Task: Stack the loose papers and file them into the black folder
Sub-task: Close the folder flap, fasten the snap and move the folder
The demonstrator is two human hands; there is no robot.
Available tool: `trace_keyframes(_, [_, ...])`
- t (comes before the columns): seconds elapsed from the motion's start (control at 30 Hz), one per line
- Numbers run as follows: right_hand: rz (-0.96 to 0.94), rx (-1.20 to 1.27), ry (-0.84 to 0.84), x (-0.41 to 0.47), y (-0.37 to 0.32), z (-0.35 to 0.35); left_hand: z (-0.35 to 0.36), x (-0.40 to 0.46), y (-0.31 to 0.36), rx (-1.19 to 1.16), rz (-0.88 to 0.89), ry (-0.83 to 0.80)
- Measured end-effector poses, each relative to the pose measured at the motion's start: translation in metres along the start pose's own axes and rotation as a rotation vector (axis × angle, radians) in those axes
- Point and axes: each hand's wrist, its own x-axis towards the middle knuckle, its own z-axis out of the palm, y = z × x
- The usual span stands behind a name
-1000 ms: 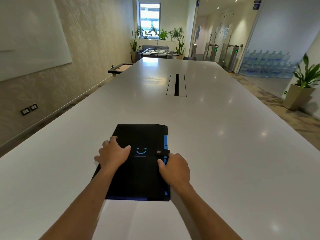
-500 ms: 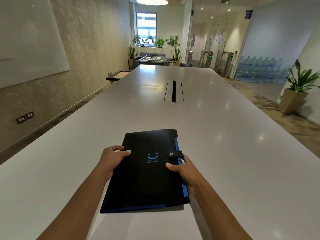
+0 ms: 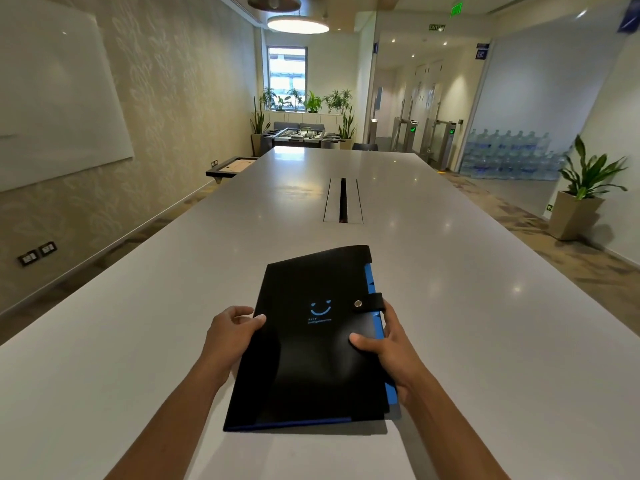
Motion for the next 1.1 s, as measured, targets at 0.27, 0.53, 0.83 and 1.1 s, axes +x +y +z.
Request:
trace_keyframes(0.27, [-0.06, 0.039, 0.053, 0.035, -0.016, -0.024, 0.026, 0.017, 0.015, -0.106, -0.079, -0.2])
trace_keyframes(0.53, [0.025, -0.097, 0.221, 0.098, -0.023, -0.036, 0.054, 0.073, 0.03, -0.083, -0.029, -0.162])
trace_keyframes(0.83, [-0.034, -0.383, 0.321, 0.207, -0.006, -0.03, 0.068, 0.18, 0.032, 0.178, 0.036, -0.044])
trace_keyframes(1.1, [-0.17, -0.914, 0.352, 0.281, 0.011, -0.015, 0.075, 0.256, 0.026, 0.544, 0.162, 0.069])
